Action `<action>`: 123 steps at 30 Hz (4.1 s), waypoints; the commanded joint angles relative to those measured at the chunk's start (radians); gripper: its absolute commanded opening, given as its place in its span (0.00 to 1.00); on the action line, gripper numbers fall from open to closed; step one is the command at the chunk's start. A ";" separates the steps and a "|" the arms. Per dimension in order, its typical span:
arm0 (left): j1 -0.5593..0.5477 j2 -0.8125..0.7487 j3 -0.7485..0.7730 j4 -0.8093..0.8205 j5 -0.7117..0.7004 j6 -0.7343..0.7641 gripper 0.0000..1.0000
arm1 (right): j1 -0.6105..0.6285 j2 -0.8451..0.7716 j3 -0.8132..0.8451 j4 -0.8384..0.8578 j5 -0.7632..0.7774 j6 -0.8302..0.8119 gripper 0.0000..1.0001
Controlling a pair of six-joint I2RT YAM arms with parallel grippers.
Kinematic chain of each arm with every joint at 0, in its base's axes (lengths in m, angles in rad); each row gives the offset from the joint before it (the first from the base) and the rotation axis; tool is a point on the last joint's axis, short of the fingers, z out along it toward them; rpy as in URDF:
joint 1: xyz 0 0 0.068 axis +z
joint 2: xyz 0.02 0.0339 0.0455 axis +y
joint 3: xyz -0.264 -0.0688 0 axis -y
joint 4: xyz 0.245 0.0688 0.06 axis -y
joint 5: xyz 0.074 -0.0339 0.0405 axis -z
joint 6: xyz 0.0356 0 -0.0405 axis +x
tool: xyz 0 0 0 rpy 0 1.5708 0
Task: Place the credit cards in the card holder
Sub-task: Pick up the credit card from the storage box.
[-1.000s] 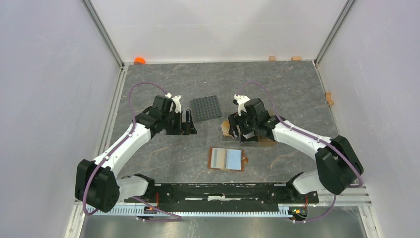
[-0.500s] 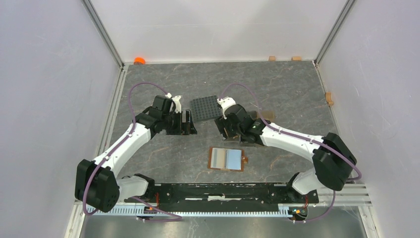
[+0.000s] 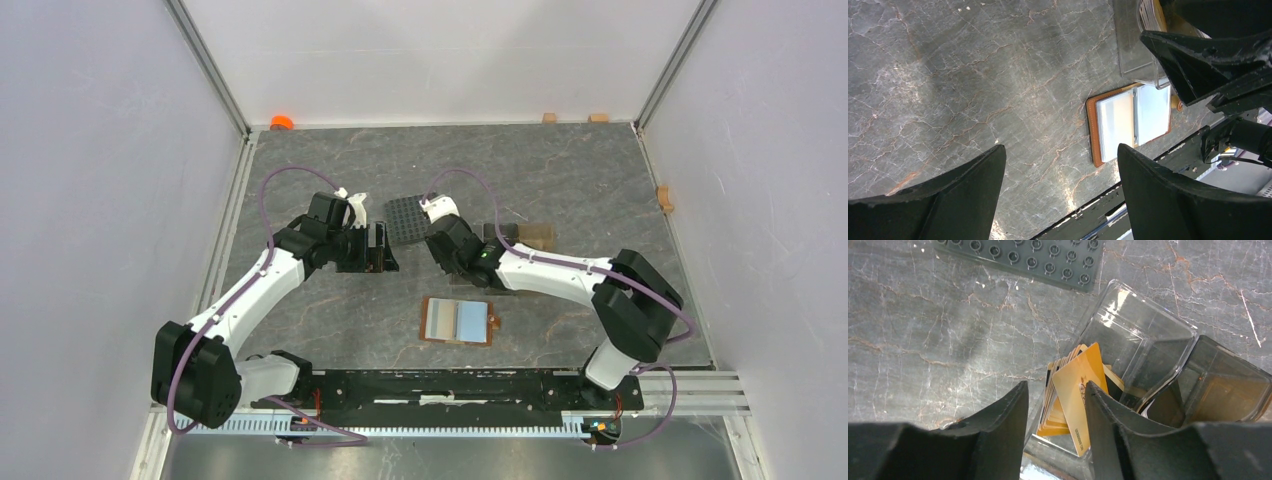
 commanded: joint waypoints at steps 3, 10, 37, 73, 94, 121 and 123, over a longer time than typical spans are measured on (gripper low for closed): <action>0.006 -0.006 0.001 0.012 0.015 0.045 0.88 | 0.003 0.041 0.049 0.063 0.064 0.011 0.46; 0.009 -0.018 -0.002 0.011 -0.015 0.038 0.89 | 0.004 0.075 0.051 0.089 0.081 0.005 0.37; 0.013 -0.009 -0.001 0.012 -0.002 0.040 0.89 | 0.009 0.115 0.053 0.133 0.050 0.012 0.31; 0.012 -0.094 -0.030 0.095 0.087 0.043 0.87 | 0.022 -0.294 -0.130 0.201 0.230 -0.075 0.00; -0.110 -0.231 -0.106 0.796 0.488 -0.281 0.90 | -0.182 -0.652 -0.175 0.554 -0.776 0.216 0.00; -0.164 -0.279 -0.215 1.086 0.522 -0.471 0.02 | -0.181 -0.614 -0.313 0.722 -0.992 0.381 0.33; -0.164 -0.270 -0.221 1.084 0.515 -0.472 0.04 | -0.181 -0.600 -0.322 0.738 -1.038 0.401 0.17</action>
